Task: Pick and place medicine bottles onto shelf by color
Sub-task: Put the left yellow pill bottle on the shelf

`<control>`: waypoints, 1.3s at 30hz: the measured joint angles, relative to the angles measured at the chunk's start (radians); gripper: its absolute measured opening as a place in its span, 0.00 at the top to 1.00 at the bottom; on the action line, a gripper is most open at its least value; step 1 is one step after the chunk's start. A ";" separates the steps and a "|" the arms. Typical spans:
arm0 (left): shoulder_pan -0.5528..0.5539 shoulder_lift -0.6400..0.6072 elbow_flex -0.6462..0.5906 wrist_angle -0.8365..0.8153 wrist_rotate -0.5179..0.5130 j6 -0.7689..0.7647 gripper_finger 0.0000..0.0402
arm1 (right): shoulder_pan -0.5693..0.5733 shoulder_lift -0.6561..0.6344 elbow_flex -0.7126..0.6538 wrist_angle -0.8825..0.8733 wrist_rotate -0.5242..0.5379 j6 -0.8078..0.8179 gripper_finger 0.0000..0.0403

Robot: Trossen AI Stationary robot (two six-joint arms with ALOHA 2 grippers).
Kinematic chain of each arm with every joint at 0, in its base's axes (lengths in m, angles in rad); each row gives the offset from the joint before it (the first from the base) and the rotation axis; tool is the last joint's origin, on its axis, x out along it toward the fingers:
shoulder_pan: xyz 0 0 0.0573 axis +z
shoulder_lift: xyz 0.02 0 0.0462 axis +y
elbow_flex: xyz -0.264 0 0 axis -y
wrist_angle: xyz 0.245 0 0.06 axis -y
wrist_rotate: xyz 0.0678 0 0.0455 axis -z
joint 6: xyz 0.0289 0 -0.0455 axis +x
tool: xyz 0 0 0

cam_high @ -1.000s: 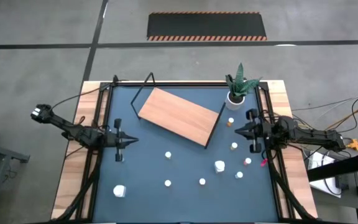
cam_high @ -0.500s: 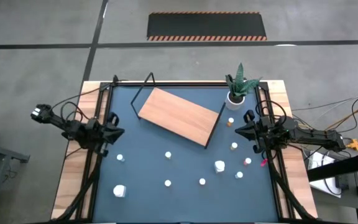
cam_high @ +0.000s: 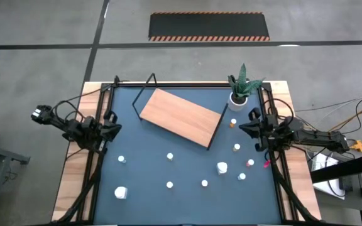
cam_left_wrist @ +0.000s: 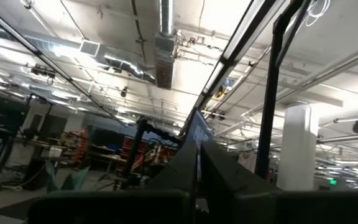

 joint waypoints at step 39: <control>0.000 1.055 0.735 0.036 -0.068 -0.011 0.99 | 0.000 0.414 0.337 0.126 -0.048 -0.331 0.98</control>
